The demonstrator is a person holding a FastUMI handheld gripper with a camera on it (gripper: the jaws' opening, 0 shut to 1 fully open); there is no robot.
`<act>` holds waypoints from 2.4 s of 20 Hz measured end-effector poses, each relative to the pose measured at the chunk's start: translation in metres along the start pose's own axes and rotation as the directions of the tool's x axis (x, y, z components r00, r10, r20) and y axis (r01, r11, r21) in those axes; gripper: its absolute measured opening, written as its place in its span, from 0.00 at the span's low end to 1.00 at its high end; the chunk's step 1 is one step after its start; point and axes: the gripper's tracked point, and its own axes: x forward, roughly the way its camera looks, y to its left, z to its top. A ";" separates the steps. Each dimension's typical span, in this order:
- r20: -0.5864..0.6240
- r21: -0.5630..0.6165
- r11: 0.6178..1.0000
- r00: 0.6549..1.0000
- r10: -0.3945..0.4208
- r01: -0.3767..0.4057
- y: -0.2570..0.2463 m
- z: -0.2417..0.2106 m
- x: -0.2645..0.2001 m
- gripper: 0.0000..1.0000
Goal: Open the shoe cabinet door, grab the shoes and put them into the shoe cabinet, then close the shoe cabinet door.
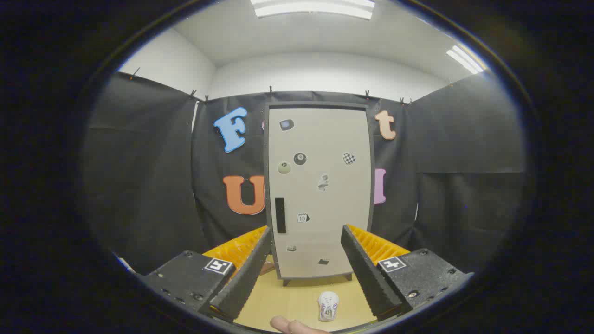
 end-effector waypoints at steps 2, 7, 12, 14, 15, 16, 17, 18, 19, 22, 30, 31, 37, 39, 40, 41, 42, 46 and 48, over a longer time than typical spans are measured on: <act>-0.007 0.004 1.000 1.000 -0.011 0.011 -0.004 0.001 -0.003 0.99; -0.007 0.014 1.000 1.000 -0.022 0.022 -0.013 0.013 -0.007 0.99; 0.002 -0.009 1.000 1.000 -0.023 0.023 -0.015 0.019 -0.006 0.99; 0.009 -0.015 1.000 1.000 -0.028 0.028 -0.017 0.021 -0.005 0.99; 0.012 -0.014 0.999 0.999 -0.030 0.031 -0.018 0.022 -0.005 0.99; 0.013 -0.011 0.999 0.999 -0.035 0.035 -0.020 0.022 -0.004 0.99; 0.013 -0.008 0.999 0.999 -0.035 0.035 -0.021 0.022 -0.002 0.99; 0.015 -0.010 0.999 0.999 -0.035 0.035 -0.022 0.022 0.001 0.99; 0.019 -0.015 0.999 0.999 -0.038 0.038 -0.024 0.022 0.005 0.99; 0.018 0.000 0.999 0.999 -0.044 0.044 -0.030 0.012 0.023 0.99; -0.066 -0.009 0.998 0.996 0.057 -0.058 -0.019 -0.020 0.126 0.99; -0.072 -0.022 0.997 0.995 0.071 -0.073 -0.014 -0.023 0.142 0.99; -0.126 -0.031 0.988 0.981 0.146 -0.151 0.025 -0.051 0.240 0.99; -0.144 -0.035 0.982 0.974 0.177 -0.184 0.041 -0.058 0.267 0.99; -0.149 -0.036 0.982 0.972 0.180 -0.188 0.045 -0.060 0.279 0.99; -0.154 -0.038 0.981 0.971 0.183 -0.191 0.050 -0.062 0.290 0.99; -0.155 -0.037 0.981 0.971 0.180 -0.188 0.055 -0.064 0.300 0.99; -0.199 -0.016 0.986 0.967 0.158 -0.165 0.064 -0.084 0.332 0.89; -0.214 0.013 0.986 0.963 0.165 -0.166 0.069 -0.089 0.338 0.73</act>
